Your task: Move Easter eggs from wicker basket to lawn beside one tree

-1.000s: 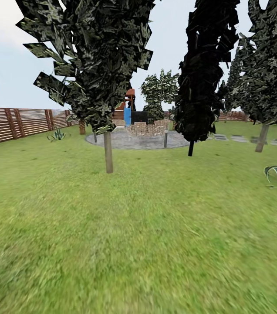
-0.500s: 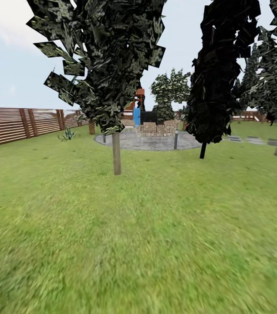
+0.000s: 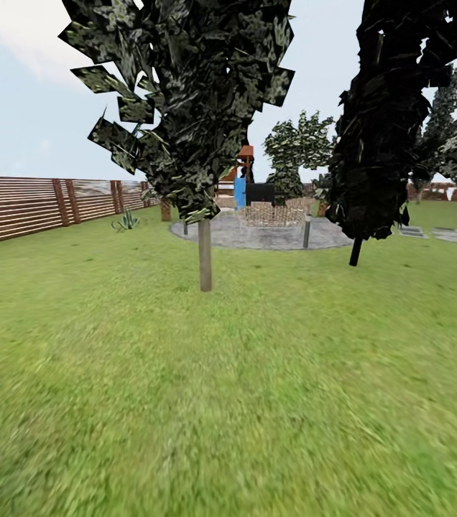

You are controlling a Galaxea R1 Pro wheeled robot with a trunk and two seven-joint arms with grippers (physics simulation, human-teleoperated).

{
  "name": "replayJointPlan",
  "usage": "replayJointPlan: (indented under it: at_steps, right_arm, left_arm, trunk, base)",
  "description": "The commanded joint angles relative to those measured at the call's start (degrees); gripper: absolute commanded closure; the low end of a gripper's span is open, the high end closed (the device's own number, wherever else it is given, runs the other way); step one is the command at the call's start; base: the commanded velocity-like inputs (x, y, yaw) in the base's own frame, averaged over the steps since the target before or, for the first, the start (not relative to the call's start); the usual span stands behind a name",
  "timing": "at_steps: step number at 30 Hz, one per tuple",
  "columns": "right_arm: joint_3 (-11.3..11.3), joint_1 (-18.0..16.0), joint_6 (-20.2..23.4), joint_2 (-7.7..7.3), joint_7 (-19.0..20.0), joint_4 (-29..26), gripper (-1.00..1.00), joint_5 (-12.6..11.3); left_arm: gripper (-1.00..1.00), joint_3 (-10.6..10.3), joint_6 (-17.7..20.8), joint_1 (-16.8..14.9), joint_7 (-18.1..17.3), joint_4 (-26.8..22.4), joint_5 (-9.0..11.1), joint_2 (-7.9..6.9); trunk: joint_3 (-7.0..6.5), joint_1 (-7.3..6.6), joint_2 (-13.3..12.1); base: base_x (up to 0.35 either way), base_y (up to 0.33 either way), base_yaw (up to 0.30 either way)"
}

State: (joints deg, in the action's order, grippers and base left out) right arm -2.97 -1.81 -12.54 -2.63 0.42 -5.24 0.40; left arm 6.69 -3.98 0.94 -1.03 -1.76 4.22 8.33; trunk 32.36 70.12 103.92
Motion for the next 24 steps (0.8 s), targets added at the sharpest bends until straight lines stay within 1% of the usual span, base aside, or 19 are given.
replayJointPlan:
  at_steps: [1,6,15,24]
  right_arm:
    - [-0.3,0.0,-0.2,0.0,0.0,0.1,-1.0,0.0]
    - [-0.3,0.0,-0.2,0.0,0.1,0.1,-1.0,0.0]
    - [-0.3,0.0,-0.2,0.0,0.1,0.1,-1.0,0.0]
    - [-0.3,0.0,-0.2,0.0,0.0,0.1,-1.0,0.0]
  left_arm:
    - [-1.0,0.2,0.0,0.0,-0.1,-0.1,0.4,0.02]
    - [-1.0,0.2,-0.1,0.0,-0.2,-0.1,0.4,0.02]
    - [-1.0,0.2,-0.1,0.0,-0.2,-0.1,0.4,0.02]
    - [-1.0,0.2,-0.1,0.0,-0.4,-0.1,0.4,0.02]
  trunk:
    - [0.05,0.03,0.0]
    - [0.05,0.03,0.0]
    - [0.05,0.03,0.0]
    - [0.05,0.03,0.0]
  base:
    - [0.326,0.0,0.008]
    - [0.326,0.0,0.046]
    - [0.326,0.0,0.119]
    - [0.326,0.0,0.026]
